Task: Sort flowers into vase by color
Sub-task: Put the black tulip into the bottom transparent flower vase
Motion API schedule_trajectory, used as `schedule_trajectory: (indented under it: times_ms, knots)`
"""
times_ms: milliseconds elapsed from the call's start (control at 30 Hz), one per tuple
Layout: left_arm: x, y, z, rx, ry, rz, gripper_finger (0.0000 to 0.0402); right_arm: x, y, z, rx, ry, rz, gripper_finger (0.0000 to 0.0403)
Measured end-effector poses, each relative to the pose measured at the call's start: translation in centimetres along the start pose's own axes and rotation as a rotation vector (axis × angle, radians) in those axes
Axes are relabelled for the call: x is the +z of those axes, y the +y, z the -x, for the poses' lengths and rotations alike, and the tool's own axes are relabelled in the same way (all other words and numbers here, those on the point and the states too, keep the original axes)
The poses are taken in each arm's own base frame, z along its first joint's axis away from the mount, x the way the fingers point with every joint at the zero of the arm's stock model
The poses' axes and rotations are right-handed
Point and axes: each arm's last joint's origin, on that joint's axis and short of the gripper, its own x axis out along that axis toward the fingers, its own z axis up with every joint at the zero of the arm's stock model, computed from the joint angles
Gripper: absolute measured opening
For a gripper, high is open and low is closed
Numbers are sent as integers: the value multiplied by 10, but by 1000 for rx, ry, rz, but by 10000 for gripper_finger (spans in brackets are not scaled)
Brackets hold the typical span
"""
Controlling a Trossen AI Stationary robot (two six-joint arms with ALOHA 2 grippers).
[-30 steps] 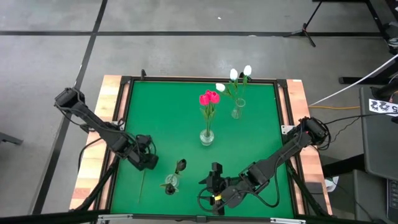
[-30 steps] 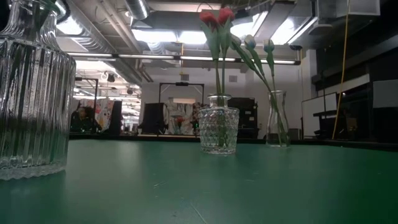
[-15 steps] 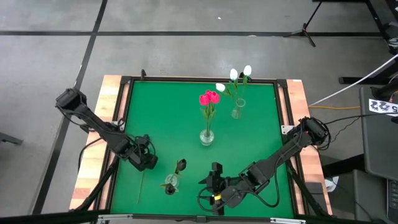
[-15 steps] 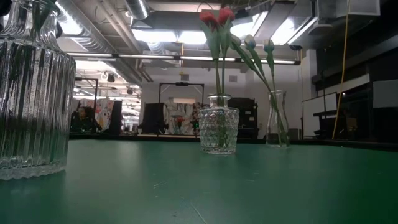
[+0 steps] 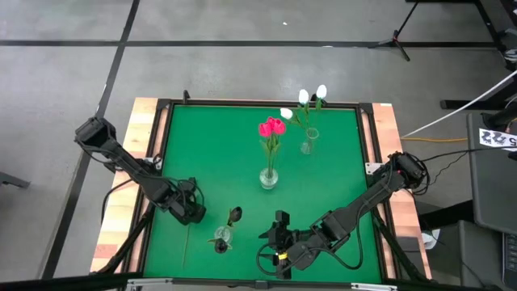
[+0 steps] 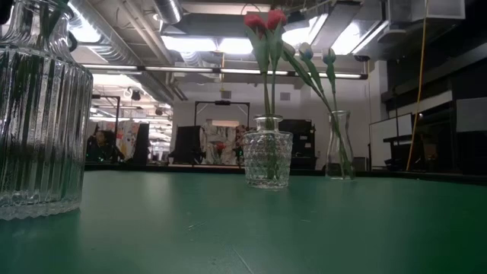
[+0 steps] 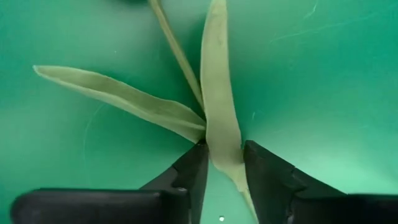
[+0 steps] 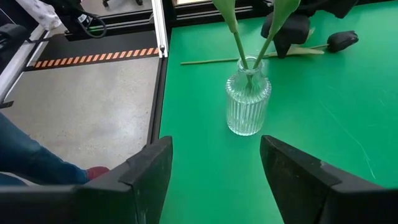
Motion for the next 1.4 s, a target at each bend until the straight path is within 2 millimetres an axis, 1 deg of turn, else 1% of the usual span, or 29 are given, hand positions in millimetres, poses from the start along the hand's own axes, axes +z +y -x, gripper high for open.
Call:
schedule_trajectory:
  times_ms: [300,367,500,633,767,1000,1133,1233,1400]
  knots:
    - [0,0,-1,5,4,-38,27,-1,0,0,-5,5,7,243]
    - [0,-1,0,-5,5,-53,12,0,-1,0,-30,-6,12,243]
    - [3,-4,10,-79,-31,-62,6,-1,-5,1,-119,-28,29,243]
    - [14,-7,28,-180,-128,-59,4,3,-11,9,-240,-76,62,243]
    - [30,-8,50,-287,-247,-57,3,10,-18,16,-303,-101,86,243]
    - [60,2,86,-449,-461,-52,2,28,-39,10,-327,-130,112,243]
    - [74,6,110,-584,-589,-61,2,36,-52,9,-347,-129,129,243]
    - [83,6,130,-710,-708,-86,2,42,-60,12,-362,-128,156,243]
    - [91,2,162,-915,-907,-137,1,64,-85,20,-356,-161,148,243]
